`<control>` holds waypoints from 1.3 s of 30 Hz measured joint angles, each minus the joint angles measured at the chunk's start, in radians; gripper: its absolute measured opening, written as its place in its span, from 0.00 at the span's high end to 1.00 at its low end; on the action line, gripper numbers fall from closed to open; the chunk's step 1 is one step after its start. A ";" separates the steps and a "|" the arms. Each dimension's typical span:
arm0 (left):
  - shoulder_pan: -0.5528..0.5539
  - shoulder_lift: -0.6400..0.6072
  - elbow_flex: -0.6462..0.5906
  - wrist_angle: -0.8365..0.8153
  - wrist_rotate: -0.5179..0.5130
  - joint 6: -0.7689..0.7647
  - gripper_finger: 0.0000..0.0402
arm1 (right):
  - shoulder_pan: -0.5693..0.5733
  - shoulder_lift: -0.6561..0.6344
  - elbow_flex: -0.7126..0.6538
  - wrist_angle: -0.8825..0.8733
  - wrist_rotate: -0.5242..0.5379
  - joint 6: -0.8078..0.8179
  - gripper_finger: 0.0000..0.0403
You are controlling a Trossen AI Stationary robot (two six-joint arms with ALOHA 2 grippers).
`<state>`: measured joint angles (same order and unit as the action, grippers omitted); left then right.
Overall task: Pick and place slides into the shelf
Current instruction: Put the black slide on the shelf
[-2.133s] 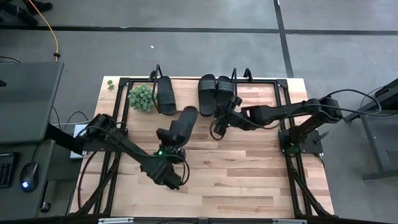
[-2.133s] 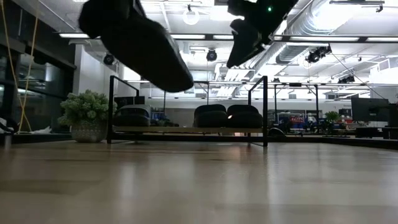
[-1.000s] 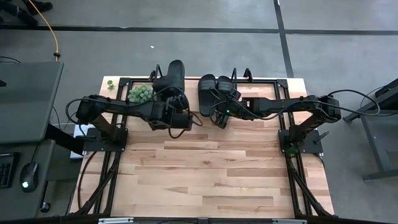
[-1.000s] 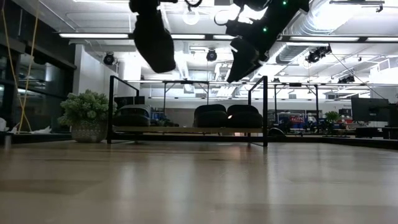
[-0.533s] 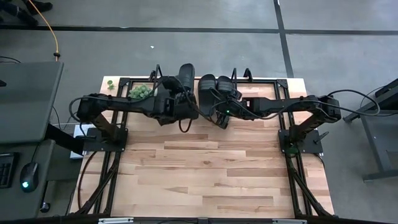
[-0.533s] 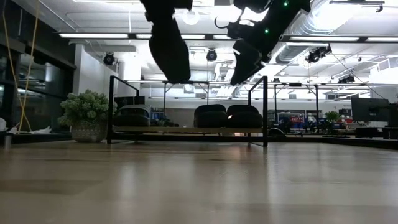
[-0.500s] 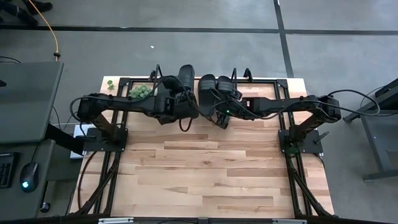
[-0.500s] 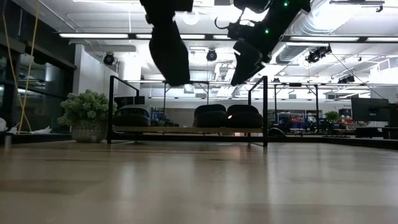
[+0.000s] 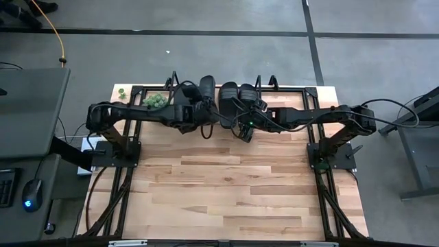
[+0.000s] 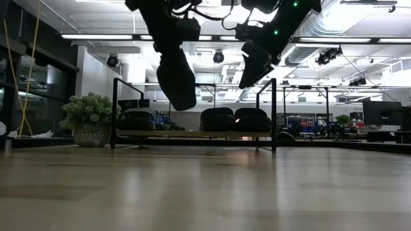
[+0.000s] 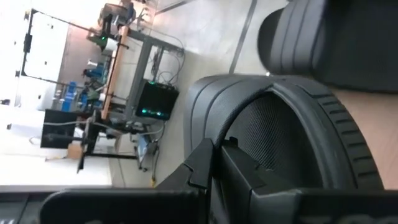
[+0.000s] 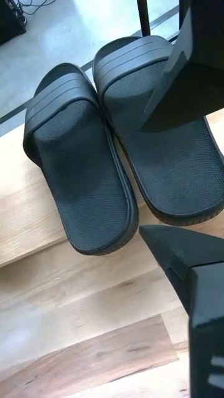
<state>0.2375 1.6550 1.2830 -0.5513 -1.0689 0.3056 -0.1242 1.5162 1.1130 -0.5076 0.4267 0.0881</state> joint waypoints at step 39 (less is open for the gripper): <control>0.070 0.000 -0.313 0.447 0.234 0.056 0.97 | 0.001 0.000 0.000 0.009 -0.016 -0.010 0.38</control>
<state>0.3077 1.6550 0.9702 -0.1046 -0.8352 0.3617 -0.1234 1.5166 1.1130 -0.4984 0.4110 0.0782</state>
